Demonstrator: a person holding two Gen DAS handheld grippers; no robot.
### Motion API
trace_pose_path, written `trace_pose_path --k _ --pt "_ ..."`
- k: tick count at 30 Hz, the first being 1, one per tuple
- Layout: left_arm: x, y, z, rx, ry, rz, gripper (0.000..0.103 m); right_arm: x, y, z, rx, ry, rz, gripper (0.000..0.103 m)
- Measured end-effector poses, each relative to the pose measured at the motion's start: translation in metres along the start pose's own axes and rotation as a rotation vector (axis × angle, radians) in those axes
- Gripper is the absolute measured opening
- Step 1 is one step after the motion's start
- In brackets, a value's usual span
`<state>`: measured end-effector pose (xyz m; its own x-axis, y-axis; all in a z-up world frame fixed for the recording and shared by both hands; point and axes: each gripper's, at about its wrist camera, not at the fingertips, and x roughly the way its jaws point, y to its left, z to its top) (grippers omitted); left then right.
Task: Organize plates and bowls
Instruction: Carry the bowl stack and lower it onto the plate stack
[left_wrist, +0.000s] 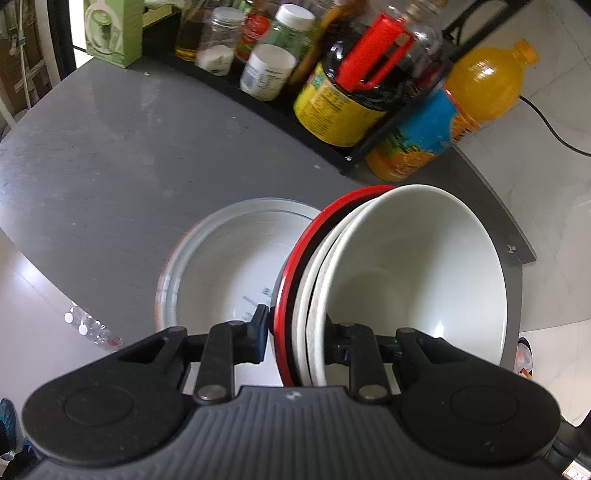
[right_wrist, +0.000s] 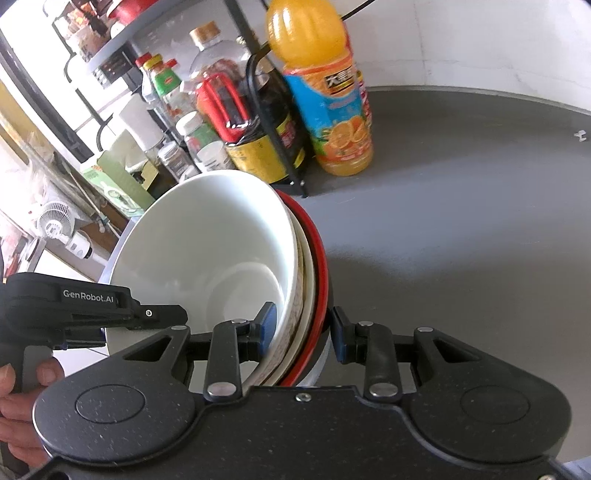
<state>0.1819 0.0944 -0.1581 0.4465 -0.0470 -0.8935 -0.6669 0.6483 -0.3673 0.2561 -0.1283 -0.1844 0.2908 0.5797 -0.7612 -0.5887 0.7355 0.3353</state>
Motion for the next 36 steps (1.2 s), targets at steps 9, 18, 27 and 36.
trace_pose_path --k 9,18,27,36 --pt "0.005 0.029 0.01 -0.01 0.021 0.016 0.023 0.018 0.026 -0.004 0.0 0.042 -0.009 0.031" --pt "0.011 0.044 0.017 -0.023 0.043 0.025 0.023 0.033 0.039 -0.005 -0.01 0.076 -0.018 0.031" --pt "0.02 0.049 0.016 -0.035 0.07 0.034 0.023 0.04 0.039 -0.006 -0.014 0.111 -0.023 0.031" --pt "0.023 0.045 0.018 -0.025 0.065 0.047 0.023 0.043 0.037 -0.005 -0.016 0.12 -0.02 0.031"
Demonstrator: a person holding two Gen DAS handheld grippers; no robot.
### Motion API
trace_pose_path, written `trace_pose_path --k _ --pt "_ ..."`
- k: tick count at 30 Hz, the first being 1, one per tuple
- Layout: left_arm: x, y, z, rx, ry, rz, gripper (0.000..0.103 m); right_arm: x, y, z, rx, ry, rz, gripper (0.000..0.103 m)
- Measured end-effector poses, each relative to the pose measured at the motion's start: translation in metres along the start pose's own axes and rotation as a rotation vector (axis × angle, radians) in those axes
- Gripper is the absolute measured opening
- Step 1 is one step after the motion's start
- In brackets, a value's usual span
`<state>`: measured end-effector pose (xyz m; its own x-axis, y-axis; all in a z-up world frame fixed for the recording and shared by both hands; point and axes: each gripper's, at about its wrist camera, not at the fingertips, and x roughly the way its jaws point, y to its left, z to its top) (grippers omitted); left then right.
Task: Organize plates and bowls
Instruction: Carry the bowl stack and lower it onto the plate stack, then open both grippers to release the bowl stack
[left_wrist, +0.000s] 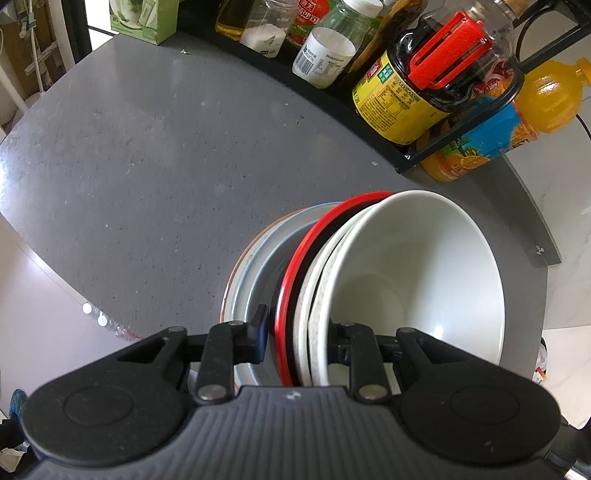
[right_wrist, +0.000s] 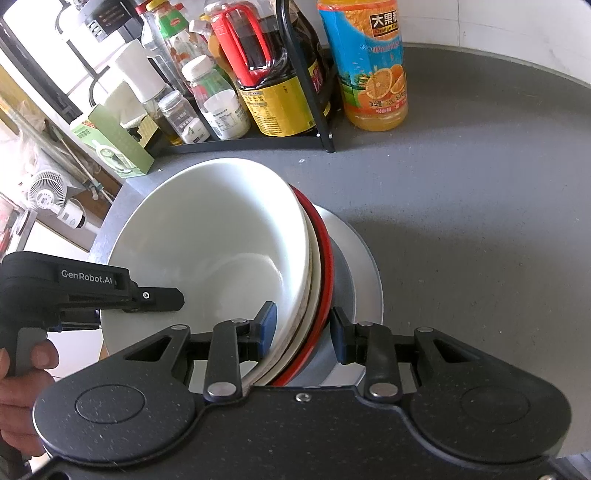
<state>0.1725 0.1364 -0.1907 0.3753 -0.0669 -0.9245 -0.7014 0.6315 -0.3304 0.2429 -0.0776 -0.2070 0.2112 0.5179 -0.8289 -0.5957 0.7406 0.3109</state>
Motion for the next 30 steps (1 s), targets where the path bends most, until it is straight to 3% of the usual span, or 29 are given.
trace_pose_path --k 7,15,19,24,30 --pt "-0.001 -0.003 0.0 0.027 0.007 -0.009 0.028 0.001 -0.002 0.001 0.034 0.008 0.01 0.037" --pt "-0.021 -0.002 0.004 0.081 -0.053 -0.103 0.05 -0.008 0.004 0.003 0.066 -0.032 -0.05 0.039" --pt "-0.034 -0.008 0.006 0.158 -0.113 -0.104 0.059 -0.014 0.012 0.002 0.096 -0.071 -0.105 0.054" --pt "-0.037 -0.01 0.009 0.206 -0.156 -0.115 0.071 -0.021 0.017 -0.001 0.12 -0.106 -0.141 0.057" --pt "-0.042 -0.009 0.01 0.245 -0.175 -0.103 0.08 -0.034 0.022 -0.008 0.123 -0.163 -0.16 0.072"
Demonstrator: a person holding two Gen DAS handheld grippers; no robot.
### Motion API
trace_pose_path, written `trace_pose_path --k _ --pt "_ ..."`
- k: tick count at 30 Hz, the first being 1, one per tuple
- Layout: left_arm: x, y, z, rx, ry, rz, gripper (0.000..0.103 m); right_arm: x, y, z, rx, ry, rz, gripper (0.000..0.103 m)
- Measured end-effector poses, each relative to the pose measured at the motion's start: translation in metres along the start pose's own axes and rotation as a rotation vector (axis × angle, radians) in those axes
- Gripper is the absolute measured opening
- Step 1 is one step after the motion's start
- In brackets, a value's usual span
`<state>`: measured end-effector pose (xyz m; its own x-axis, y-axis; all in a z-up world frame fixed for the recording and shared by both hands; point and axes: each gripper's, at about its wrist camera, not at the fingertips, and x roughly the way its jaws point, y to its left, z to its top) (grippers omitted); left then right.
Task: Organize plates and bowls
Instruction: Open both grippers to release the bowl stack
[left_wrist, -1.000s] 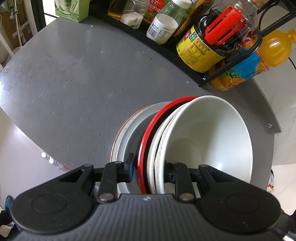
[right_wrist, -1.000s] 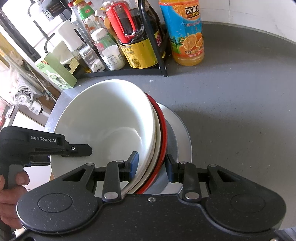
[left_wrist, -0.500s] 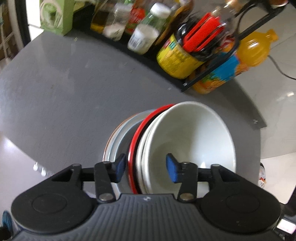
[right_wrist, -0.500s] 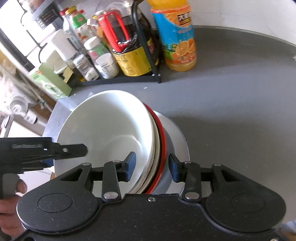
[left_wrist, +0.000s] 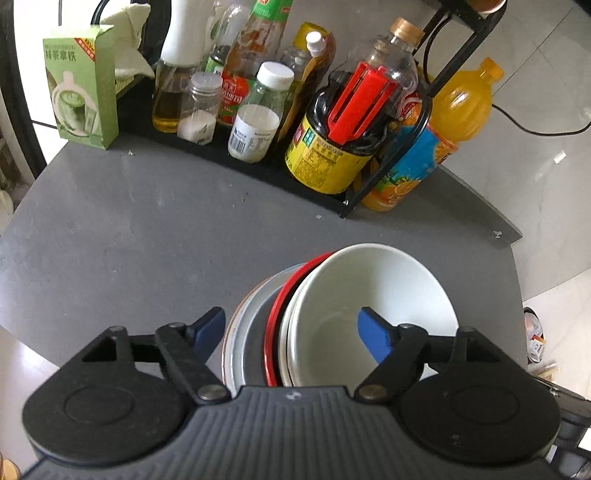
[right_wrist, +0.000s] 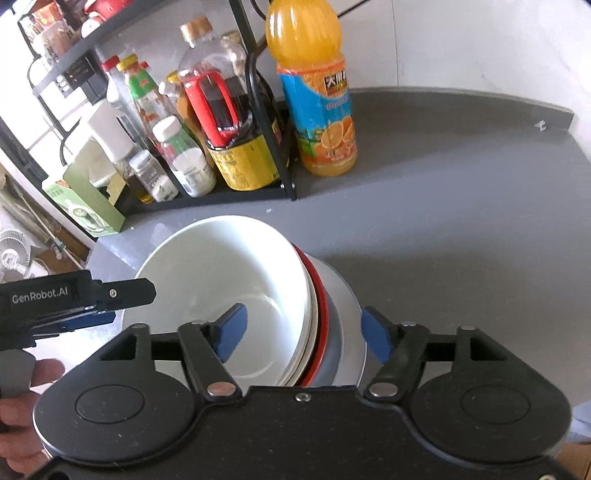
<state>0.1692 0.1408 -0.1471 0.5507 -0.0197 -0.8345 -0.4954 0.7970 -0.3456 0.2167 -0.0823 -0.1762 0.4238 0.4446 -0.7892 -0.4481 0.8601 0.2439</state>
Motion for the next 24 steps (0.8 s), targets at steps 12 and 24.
trace_pose_path --k 12,24 --pt "-0.03 -0.023 -0.015 0.053 -0.069 0.017 0.086 -0.06 -0.015 -0.016 -0.015 -0.158 0.011 0.086" --pt "-0.092 -0.056 -0.07 0.108 -0.157 0.017 0.098 -0.142 -0.05 -0.056 0.002 -0.321 0.009 0.103"
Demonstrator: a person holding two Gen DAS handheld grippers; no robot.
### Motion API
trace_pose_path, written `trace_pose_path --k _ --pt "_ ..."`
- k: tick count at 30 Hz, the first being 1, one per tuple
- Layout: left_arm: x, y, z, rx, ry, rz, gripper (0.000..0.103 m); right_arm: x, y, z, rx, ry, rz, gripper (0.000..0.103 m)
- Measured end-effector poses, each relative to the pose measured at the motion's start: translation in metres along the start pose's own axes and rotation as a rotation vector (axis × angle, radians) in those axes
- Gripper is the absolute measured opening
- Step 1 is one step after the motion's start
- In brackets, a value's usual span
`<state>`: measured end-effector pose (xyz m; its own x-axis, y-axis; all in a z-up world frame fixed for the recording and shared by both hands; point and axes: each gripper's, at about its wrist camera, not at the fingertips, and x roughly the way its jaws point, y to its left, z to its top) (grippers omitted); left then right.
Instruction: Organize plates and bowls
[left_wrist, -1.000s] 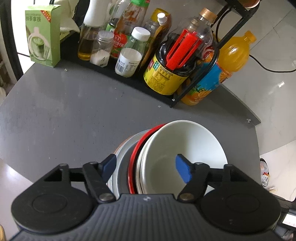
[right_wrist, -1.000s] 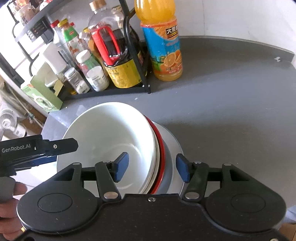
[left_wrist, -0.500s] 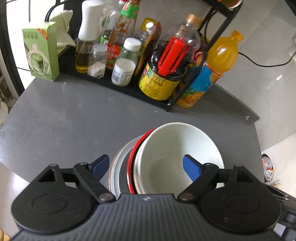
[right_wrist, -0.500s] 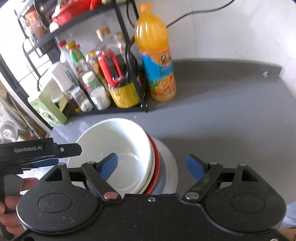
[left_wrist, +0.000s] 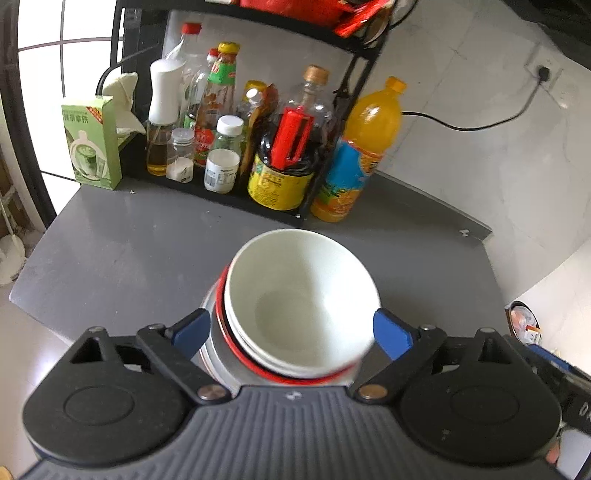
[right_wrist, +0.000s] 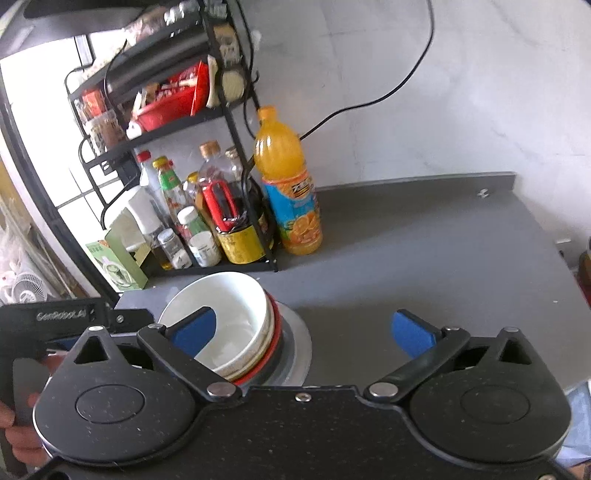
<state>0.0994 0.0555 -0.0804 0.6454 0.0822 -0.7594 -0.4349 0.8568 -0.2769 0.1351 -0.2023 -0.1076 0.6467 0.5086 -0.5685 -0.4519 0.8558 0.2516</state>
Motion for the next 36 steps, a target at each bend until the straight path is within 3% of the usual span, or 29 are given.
trace_pose_path --k 2,10,20,30,36 --pt "-0.012 -0.003 -0.008 0.007 -0.015 0.006 0.102 -0.012 -0.004 -0.002 0.0 -0.023 -0.022 0.103" --pt "-0.054 -0.01 -0.024 0.025 -0.069 0.005 0.102 -0.052 -0.01 -0.009 0.016 -0.068 -0.101 0.103" --pt "-0.085 -0.002 -0.027 0.087 -0.118 -0.063 0.102 -0.082 0.013 -0.022 0.037 -0.087 -0.107 0.103" --pt "-0.105 0.024 -0.035 0.244 -0.084 -0.115 0.102 -0.104 0.061 -0.048 0.083 -0.098 -0.2 0.103" --pt "-0.113 0.039 -0.04 0.28 -0.053 -0.158 0.102 -0.116 0.077 -0.061 0.113 -0.09 -0.251 0.103"
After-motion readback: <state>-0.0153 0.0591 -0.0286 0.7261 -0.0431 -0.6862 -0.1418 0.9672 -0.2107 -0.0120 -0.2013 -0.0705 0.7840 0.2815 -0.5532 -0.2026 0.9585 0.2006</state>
